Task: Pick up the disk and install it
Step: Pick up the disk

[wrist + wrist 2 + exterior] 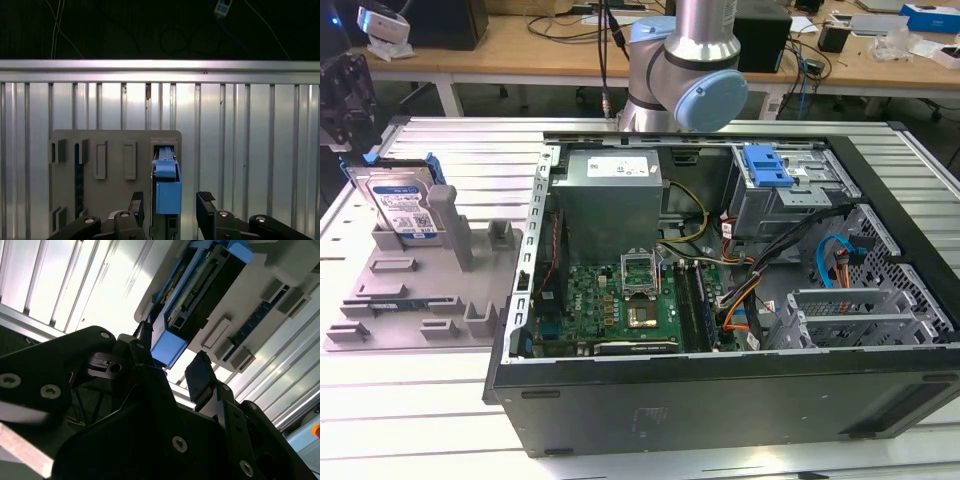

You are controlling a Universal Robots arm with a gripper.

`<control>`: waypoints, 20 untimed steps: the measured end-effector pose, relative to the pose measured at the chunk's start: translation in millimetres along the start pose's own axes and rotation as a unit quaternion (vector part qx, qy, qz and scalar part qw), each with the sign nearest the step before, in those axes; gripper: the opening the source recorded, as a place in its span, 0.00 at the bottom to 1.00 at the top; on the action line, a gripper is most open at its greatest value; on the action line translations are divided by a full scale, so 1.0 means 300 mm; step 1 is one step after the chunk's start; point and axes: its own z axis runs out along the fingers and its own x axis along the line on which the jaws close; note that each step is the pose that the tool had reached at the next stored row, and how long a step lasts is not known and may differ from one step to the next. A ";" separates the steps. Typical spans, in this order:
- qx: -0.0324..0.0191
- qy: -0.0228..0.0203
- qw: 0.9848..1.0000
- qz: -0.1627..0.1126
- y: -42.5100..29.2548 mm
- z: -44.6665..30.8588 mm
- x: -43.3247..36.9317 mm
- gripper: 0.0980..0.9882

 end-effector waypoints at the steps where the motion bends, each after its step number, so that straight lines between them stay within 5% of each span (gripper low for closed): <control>1: 0.000 0.000 1.000 0.000 0.000 0.001 0.000 0.50; 20: -0.002 0.000 1.000 0.000 -0.006 0.044 0.010 0.50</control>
